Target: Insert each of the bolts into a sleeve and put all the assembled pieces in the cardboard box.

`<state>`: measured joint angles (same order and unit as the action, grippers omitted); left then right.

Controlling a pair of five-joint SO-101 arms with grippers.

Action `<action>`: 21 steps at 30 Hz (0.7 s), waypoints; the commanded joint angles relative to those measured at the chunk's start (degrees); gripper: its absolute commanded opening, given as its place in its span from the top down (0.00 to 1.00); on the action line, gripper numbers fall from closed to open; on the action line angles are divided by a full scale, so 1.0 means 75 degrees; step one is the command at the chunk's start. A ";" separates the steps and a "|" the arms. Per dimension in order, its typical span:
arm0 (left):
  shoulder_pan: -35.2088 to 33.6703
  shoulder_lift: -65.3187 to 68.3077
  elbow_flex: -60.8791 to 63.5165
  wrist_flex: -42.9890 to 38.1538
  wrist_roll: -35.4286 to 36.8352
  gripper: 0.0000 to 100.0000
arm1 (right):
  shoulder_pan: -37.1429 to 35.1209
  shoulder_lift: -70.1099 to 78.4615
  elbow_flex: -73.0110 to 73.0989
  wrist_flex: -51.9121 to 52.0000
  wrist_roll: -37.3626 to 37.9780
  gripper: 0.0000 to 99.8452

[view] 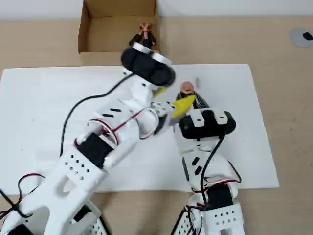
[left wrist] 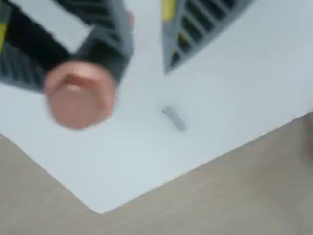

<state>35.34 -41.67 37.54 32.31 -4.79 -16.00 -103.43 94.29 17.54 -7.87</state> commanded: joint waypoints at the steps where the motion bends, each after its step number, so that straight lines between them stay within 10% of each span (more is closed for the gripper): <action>1: -0.0246 -0.0299 -0.0504 0.0035 0.0047 0.76 | -0.0111 -0.0862 -0.0275 -0.0023 0.0047 0.99; 14: -0.1078 -0.2139 -0.0797 0.0234 0.0422 0.77 | -0.0076 -0.0838 0.0182 -0.0621 0.0762 0.99; 21: -0.1500 -0.3663 -0.0879 0.3329 0.0387 0.77 | -0.0111 -0.0838 0.0111 -0.1547 0.1313 0.99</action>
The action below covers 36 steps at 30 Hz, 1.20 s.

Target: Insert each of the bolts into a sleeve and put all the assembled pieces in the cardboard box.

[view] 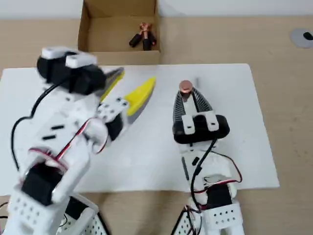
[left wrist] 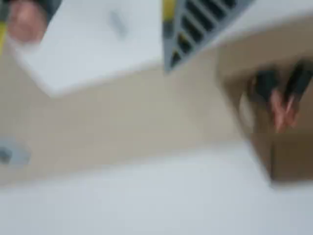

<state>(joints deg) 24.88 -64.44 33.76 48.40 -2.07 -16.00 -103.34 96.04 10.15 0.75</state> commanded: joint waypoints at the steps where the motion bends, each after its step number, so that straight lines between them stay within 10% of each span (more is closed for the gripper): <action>1: -0.0082 -0.0920 -0.0387 0.1582 0.0012 0.78 | -0.0123 -0.0838 -0.0158 -0.0692 0.0176 0.99; 7: 0.0715 -0.2174 -0.0785 0.2954 -0.0973 0.91 | -0.0182 0.0404 -0.1518 -0.0774 0.0164 0.99; 16: 0.2614 -0.2163 -0.2555 0.5615 -0.1758 0.81 | -0.0217 0.5949 -0.6230 -0.0750 0.0141 0.99; 36: 0.3915 -0.1987 -0.3727 0.6470 -0.2016 0.77 | -0.0205 1.2067 -1.1540 0.0176 0.0434 0.99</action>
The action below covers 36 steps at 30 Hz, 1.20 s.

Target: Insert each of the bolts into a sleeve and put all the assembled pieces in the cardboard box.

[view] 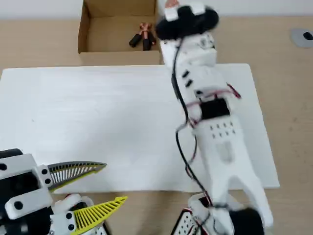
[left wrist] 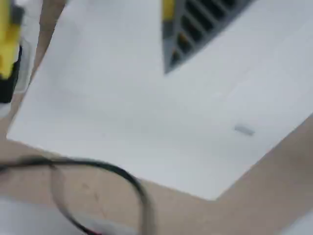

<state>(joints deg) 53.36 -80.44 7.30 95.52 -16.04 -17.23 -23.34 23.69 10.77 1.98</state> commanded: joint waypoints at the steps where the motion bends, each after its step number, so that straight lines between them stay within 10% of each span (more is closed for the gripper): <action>1: 0.0117 0.0147 -0.0199 0.0223 -0.0117 0.75 | 0.0041 0.2069 -0.2585 0.0258 0.0293 0.99; 17: 0.0059 0.0147 -0.0352 0.0481 -0.0387 0.74 | -0.0510 1.0567 -1.3533 0.3657 0.1160 0.99; 36: 0.0047 -0.0615 0.0164 0.0469 -0.0399 0.74 | -0.0498 1.4013 -1.5185 0.2743 0.1149 0.94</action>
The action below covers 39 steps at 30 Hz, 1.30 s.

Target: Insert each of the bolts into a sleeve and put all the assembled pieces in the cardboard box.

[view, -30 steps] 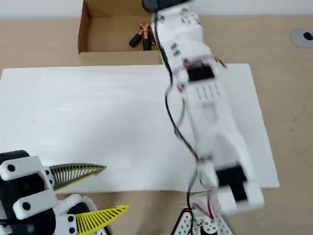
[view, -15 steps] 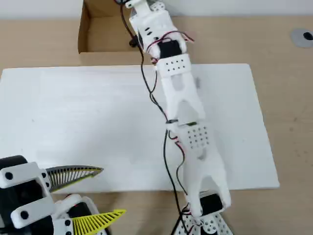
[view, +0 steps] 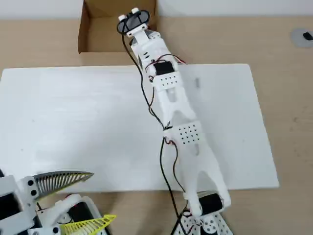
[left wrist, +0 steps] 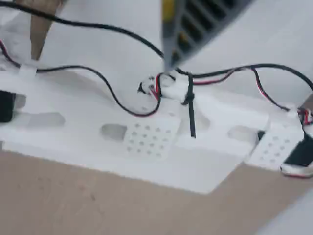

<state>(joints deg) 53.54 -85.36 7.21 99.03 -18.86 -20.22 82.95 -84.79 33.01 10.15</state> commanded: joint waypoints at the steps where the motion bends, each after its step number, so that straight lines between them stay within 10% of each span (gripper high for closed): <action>1: 0.0023 0.0041 0.0211 -0.0012 -0.0023 0.74 | -0.0088 -0.0158 -0.0721 -0.0188 0.0059 0.90; 12: -0.0234 0.0041 0.0199 -0.0035 -0.0012 0.74 | -0.0111 -0.0217 -0.1401 0.0457 0.0059 0.78; 29: -0.7138 0.0041 0.5697 -0.2837 0.1747 0.74 | 0.1002 -0.5890 -0.1401 0.8158 -0.1981 0.99; 39: -0.7924 0.0041 0.8615 -0.3810 0.1758 0.74 | 0.2186 -0.8539 0.0416 0.9319 -0.2309 0.99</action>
<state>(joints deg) -5.10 -84.66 70.86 70.46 -6.29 -5.36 29.85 -89.27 101.76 -6.55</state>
